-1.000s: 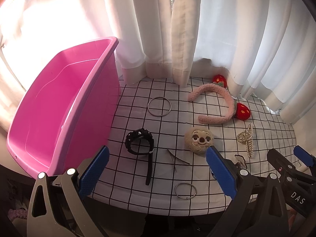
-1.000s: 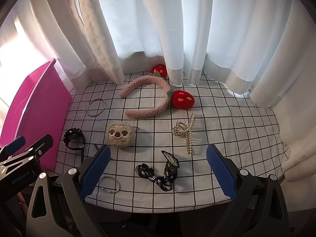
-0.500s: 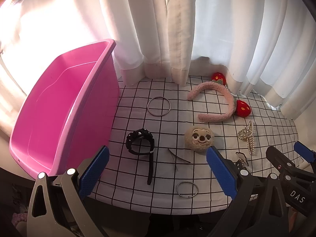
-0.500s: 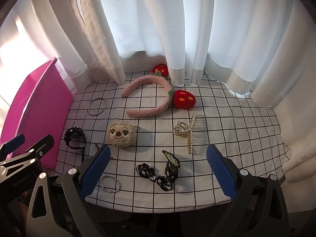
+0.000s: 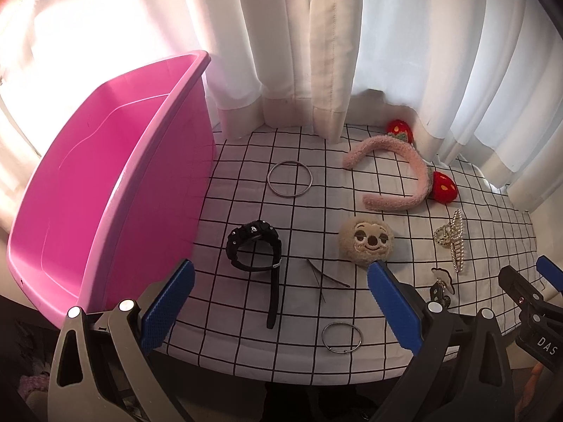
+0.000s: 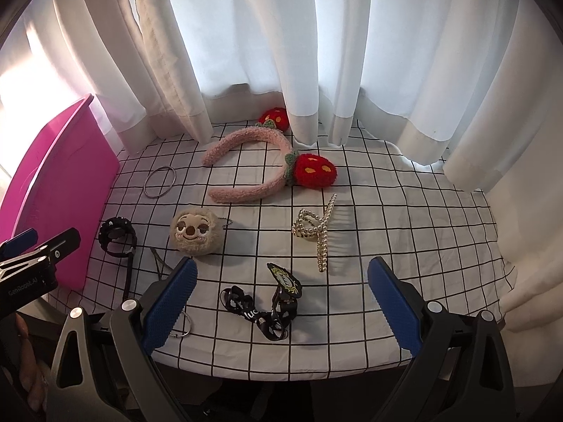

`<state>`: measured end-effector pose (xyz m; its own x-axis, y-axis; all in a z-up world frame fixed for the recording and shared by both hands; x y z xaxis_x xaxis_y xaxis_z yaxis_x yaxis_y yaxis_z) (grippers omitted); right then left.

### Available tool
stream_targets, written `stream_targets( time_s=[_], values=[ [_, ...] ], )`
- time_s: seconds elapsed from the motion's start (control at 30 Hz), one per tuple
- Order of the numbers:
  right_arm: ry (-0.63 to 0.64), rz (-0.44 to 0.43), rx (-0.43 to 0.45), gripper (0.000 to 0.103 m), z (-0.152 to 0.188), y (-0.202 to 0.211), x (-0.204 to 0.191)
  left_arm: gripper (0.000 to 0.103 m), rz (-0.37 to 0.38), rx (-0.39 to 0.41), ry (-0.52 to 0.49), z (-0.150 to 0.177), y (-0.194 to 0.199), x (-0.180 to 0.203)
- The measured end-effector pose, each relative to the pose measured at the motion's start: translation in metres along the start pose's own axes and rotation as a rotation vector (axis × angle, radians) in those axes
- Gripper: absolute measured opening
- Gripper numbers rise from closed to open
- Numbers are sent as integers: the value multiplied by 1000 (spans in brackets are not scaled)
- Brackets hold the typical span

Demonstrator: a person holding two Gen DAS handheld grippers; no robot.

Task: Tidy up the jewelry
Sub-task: 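Reach the right gripper to the black badge hair clip and close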

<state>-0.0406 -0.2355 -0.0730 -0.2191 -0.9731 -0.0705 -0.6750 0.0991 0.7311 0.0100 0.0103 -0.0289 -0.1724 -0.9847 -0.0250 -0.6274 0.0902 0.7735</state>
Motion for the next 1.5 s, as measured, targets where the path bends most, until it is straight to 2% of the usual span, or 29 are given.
stream_targets(
  time_s=[0.23,0.43,0.5,0.63,0.73,0.83,1.0,1.13,1.5],
  values=[
    [-60,-23,-42,93,24,-21,37,97,61,-60,26,38,-28,-3],
    [-65,17,-105,93,50,-42,69,97,90,-129,-9,79,-53,17],
    [-68,-9,-115,93,55,-48,76,97,99,-137,-4,87,-59,23],
    [-29,-61,-135,93,58,-61,69,97,94,-139,-2,100,-69,34],
    [0,-114,-165,93,62,-74,52,97,87,-134,9,108,-73,37],
    [24,-131,-198,93,68,-89,33,97,90,-136,29,116,-76,35],
    [31,-105,-244,92,78,-115,20,97,85,-144,78,128,-82,28],
    [39,-94,-248,92,83,-126,17,97,85,-153,91,135,-88,29],
    [34,-119,-226,92,84,-133,28,97,124,-105,-22,135,-90,68]
  ],
)
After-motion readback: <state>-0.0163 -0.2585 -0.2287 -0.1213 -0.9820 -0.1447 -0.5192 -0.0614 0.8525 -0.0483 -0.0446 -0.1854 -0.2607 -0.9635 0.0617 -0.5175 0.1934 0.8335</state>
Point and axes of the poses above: each gripper's, at about its wrist camera, not at the fingertips, and y roughly against the way its jaws point, x to its right, z to its underside, the point moved 2 cm from there along -y, roughly the way its jaws point, and after that the axes turned 9 degrees about x, right-handed, at the moved point
